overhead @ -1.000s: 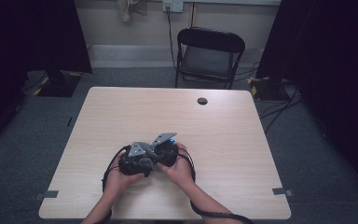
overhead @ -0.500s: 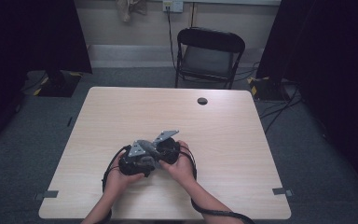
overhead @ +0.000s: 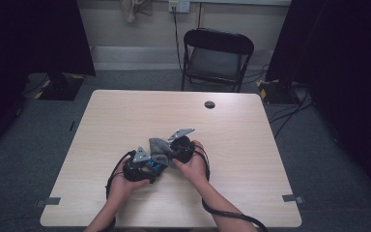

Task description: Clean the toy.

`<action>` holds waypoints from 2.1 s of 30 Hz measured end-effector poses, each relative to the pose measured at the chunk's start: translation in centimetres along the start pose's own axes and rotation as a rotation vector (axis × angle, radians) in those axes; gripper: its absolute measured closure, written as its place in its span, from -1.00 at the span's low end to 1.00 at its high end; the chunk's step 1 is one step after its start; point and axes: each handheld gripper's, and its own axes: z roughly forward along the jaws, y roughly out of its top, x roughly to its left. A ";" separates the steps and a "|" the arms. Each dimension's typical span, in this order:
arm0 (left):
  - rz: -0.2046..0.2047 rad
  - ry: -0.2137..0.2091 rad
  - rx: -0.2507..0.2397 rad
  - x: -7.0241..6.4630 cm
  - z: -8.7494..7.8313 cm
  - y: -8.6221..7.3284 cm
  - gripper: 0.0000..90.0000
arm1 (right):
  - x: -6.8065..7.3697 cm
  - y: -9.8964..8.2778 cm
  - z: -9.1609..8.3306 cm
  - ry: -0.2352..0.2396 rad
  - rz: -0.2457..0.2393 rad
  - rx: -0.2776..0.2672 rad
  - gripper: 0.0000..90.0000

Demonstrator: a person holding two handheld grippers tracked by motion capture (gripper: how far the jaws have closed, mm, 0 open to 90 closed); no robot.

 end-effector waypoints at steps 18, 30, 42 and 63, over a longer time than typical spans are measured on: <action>0.000 0.001 0.000 0.0 0.0 0.0 -0.46 | -2.8 -0.5 0.3 -0.066 0.058 0.027 0.69; -0.001 0.002 0.000 0.0 0.0 0.0 -0.46 | -4.2 -0.4 0.7 -0.083 0.090 0.040 0.68; -0.001 0.002 0.001 0.0 0.0 0.0 -0.46 | -6.6 -1.2 0.7 -0.159 0.146 0.072 0.68; -0.041 -0.002 0.033 0.0 -0.3 0.1 -0.65 | -8.1 -5.4 -3.6 -0.182 0.176 0.059 0.68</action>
